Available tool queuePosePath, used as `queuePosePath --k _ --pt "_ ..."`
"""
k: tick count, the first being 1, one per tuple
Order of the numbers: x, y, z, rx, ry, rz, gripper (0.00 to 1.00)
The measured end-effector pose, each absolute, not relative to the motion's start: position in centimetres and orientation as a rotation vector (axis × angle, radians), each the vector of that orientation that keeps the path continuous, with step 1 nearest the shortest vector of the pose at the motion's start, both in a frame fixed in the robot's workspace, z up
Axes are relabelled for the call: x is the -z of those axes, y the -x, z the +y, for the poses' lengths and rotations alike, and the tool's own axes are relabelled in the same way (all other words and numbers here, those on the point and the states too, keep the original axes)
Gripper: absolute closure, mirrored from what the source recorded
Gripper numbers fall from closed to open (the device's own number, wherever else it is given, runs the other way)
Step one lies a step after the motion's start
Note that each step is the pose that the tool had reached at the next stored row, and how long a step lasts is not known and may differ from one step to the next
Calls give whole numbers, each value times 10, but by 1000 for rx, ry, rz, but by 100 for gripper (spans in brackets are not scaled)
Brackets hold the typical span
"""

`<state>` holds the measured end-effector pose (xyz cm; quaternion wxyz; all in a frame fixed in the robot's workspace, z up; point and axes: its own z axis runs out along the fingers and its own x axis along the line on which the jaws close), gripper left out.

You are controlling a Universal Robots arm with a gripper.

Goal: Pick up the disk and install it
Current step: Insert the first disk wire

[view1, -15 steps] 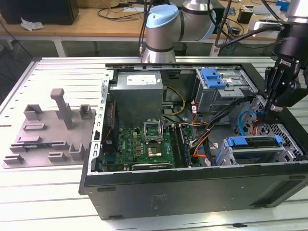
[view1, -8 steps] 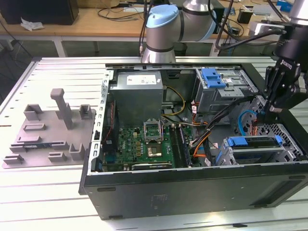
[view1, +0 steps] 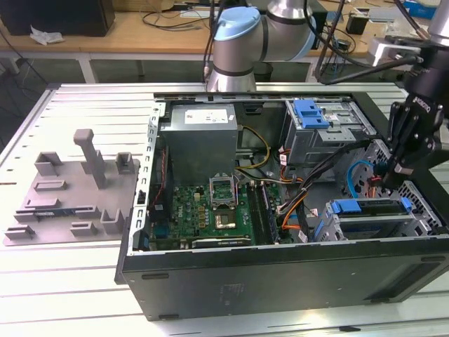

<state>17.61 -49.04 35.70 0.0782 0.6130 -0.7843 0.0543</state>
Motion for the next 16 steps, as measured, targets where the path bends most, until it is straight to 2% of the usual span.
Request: queuePosePath --k 16 --pt "-363 -166 -500 -180 -2057 -2186 83"
